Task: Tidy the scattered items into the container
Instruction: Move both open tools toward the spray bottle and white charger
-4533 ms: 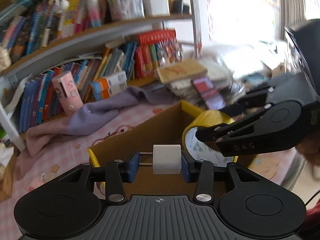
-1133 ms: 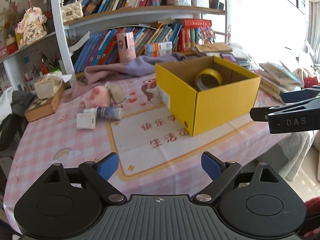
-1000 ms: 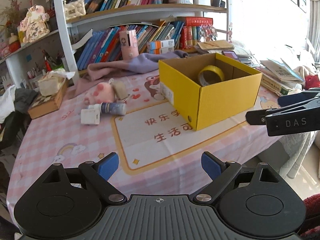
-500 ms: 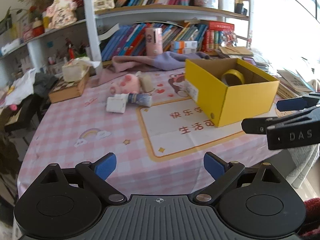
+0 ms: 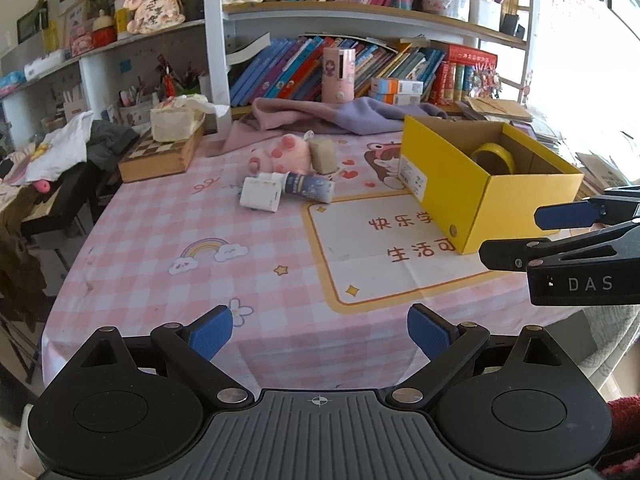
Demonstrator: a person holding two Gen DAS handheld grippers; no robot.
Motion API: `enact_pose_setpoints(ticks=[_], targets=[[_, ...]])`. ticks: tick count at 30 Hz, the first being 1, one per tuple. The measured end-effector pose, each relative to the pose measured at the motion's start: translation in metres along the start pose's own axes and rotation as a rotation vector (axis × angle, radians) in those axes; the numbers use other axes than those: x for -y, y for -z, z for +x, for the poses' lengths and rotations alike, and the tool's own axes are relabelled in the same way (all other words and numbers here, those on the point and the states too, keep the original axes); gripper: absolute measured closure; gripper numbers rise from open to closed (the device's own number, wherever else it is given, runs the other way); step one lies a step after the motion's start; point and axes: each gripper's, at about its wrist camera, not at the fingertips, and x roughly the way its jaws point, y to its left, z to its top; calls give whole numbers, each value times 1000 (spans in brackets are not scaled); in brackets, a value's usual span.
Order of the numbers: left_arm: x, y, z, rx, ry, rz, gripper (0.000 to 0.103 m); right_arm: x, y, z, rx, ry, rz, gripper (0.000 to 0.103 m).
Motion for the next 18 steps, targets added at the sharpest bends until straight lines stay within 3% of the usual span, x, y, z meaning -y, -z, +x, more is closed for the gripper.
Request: enact_pose_setpoints(ticks=[7, 18], targets=[[-7, -4, 11, -10, -13, 12, 7, -7, -11, 20, -18, -27, -16, 40], [-27, -12, 37, -28, -8, -49, 7, -15, -29, 54, -57, -44, -71, 41]])
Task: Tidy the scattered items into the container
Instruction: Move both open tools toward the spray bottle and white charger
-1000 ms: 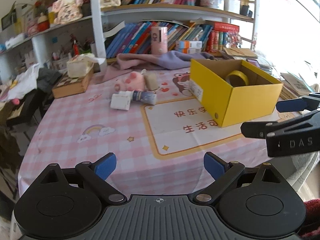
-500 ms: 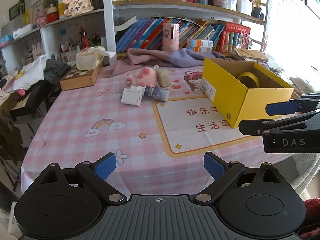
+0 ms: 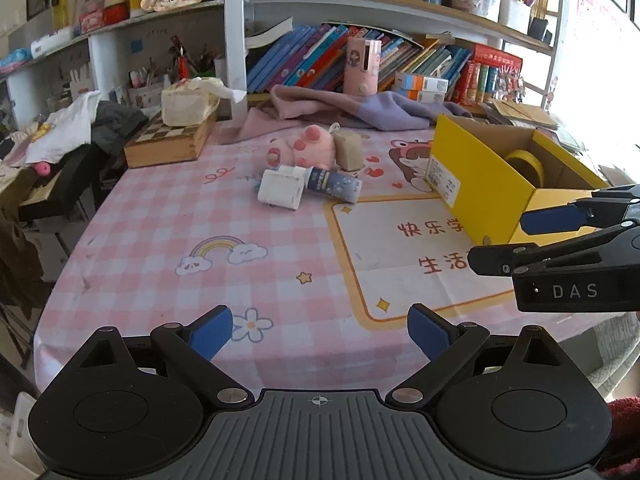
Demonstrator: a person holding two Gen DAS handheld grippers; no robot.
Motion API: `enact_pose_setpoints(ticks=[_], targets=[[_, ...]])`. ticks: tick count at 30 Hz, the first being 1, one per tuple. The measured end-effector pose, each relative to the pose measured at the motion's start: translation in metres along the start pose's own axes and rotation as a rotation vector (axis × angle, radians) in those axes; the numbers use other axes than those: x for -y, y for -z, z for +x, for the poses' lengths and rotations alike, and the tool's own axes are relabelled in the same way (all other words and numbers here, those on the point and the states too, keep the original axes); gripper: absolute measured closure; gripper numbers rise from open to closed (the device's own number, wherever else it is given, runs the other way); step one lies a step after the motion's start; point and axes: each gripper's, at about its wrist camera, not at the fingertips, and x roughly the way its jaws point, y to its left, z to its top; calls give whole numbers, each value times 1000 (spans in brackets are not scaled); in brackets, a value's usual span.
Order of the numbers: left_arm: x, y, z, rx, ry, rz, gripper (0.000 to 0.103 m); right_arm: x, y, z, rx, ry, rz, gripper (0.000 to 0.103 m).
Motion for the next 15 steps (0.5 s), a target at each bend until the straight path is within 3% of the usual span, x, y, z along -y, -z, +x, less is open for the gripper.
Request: enact_pose_setpoints(ticks=[15], targets=[[-5, -37, 45, -28, -14, 10, 7, 20, -41, 51, -22, -40, -11, 42]])
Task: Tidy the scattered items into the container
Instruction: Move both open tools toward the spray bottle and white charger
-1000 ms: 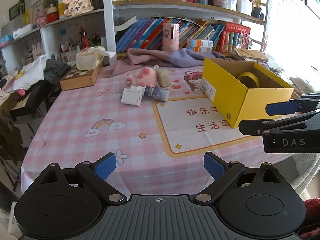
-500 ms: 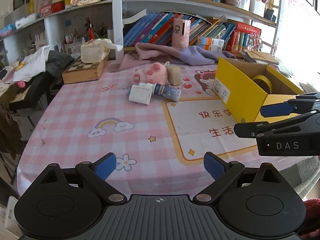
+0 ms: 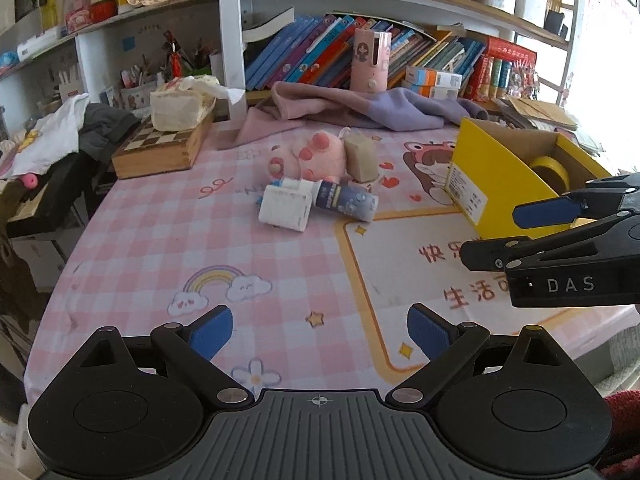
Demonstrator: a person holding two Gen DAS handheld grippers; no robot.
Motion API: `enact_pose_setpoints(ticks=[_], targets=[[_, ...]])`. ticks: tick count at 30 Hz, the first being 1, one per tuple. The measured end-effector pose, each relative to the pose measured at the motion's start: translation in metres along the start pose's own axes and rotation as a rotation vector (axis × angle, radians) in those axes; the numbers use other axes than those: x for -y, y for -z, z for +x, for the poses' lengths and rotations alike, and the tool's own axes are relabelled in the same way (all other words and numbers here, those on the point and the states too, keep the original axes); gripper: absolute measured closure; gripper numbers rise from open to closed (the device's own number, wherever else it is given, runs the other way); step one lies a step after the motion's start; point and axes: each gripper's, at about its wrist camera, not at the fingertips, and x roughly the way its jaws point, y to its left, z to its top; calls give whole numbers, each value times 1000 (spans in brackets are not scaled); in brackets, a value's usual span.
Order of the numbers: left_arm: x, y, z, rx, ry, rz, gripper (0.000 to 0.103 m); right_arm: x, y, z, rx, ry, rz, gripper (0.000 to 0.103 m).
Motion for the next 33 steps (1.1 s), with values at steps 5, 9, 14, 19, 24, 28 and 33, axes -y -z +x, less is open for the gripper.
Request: enact_pose_setpoints(ticks=[5, 9, 14, 19, 24, 28, 33], targets=[[-3, -11, 16, -2, -5, -11, 7, 5, -16, 19, -14, -21, -21, 45], [-12, -21, 33, -15, 8, -57, 8, 11, -32, 40, -43, -44, -37, 45], [-22, -33, 55, -15, 12, -94, 9, 13, -55, 62, -52, -77, -89, 47], [-26, -44, 75, -23, -10, -101, 9, 15, -76, 82, -63, -122, -110, 48], [-27, -55, 95, -33, -27, -75, 9, 15, -94, 103, -79, -151, -155, 49], [-30, -64, 113, -44, -42, -55, 11, 14, -105, 125, -96, -171, -199, 48], [-34, -76, 130, -52, -57, -14, 15, 14, -115, 151, -121, -193, -243, 49]])
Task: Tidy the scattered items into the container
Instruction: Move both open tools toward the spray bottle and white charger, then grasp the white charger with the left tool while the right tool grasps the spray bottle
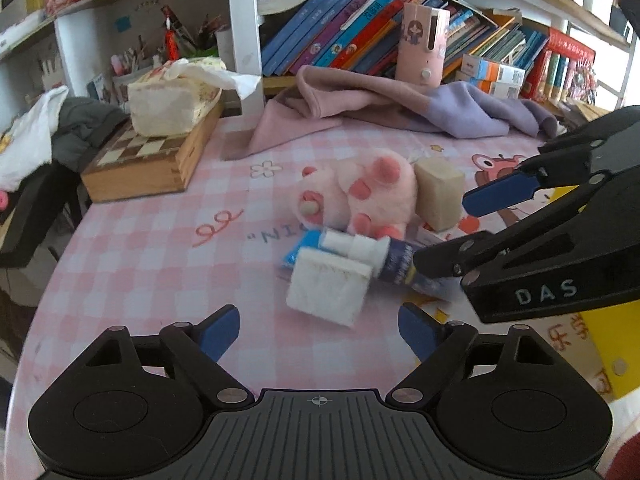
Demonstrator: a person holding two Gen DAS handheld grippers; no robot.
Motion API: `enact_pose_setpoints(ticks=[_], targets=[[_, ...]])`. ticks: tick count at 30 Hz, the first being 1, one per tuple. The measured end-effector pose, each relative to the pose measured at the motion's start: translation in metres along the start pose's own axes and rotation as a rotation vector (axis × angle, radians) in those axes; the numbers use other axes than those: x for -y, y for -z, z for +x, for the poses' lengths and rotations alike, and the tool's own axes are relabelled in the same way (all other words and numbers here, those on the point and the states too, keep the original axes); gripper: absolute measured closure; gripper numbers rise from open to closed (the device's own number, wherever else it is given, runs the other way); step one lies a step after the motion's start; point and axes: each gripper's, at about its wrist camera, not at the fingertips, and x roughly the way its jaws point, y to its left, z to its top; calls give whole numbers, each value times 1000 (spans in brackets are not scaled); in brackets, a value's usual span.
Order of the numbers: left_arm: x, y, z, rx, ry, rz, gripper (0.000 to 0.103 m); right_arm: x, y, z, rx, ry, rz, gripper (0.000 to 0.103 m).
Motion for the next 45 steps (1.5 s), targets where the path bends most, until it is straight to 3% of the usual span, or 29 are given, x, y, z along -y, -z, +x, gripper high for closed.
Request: enact_pose_setpoints(ticks=[9, 20, 29, 32, 34, 45], targets=[[1, -7, 33, 1, 71, 54, 16, 17, -14, 36, -91, -58, -6, 49], [-5, -5, 60, -36, 64, 105, 16, 18, -21, 64, -180, -131, -59, 51], [-10, -7, 68, -29, 91, 126, 25, 21, -24, 85, -232, -152, -45, 55], [-11, -9, 68, -22, 111, 124, 38, 21, -23, 87, -239, -159, -50, 63], [-10, -10, 68, -22, 108, 117, 38, 22, -23, 85, -239, -167, -42, 71], [-12, -5, 45, -25, 119, 79, 38, 28, -18, 64, -204, -163, 43, 72]])
